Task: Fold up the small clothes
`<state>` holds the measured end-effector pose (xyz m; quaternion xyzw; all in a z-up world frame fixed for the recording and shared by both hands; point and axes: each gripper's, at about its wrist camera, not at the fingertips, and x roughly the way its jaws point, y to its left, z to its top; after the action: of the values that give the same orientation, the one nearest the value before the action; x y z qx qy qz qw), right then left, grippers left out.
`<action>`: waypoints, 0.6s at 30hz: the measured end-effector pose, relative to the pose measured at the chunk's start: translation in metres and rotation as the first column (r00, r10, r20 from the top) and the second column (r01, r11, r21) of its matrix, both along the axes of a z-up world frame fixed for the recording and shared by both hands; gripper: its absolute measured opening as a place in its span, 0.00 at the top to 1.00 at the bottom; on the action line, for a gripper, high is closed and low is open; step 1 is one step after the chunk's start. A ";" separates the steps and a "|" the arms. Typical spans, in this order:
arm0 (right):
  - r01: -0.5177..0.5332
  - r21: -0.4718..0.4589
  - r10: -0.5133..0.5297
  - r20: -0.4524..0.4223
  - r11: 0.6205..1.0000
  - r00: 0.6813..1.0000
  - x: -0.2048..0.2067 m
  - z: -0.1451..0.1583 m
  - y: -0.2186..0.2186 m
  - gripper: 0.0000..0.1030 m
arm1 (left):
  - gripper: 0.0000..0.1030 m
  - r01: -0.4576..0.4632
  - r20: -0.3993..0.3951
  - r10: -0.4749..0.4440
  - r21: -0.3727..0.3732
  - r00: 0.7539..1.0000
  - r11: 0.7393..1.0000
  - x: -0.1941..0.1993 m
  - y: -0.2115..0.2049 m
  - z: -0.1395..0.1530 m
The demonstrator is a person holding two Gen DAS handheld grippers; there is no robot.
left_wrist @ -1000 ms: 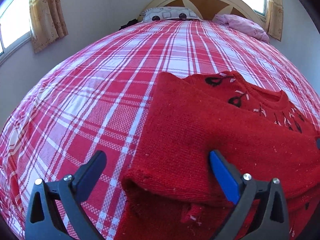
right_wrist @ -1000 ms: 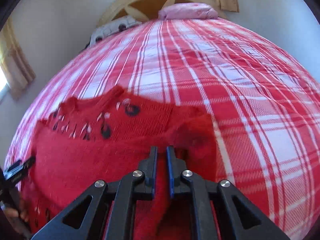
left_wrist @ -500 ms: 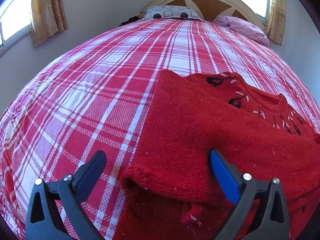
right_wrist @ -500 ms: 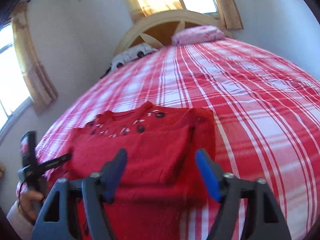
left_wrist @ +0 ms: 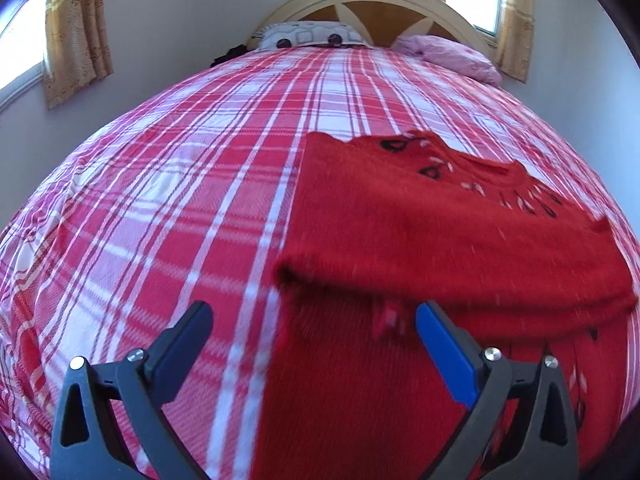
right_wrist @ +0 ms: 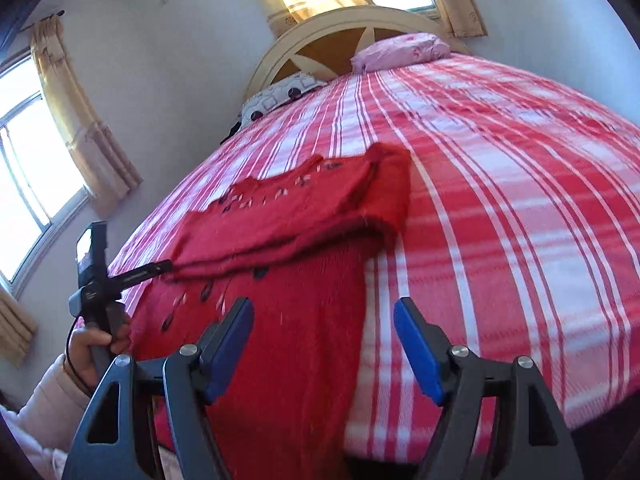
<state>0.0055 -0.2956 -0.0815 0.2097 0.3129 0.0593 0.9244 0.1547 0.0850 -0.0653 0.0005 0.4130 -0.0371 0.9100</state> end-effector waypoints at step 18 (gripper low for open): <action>-0.079 0.101 0.099 -0.209 0.992 0.973 -0.078 -0.050 0.015 0.29 | 0.00 0.154 -0.181 -0.158 -0.038 0.971 0.987 -0.117 0.066 -0.054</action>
<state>-0.0721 -0.2810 -0.1319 0.2429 0.4166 0.0923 0.8712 0.0377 0.1508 -0.1197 0.0188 0.4933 -0.1131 0.8622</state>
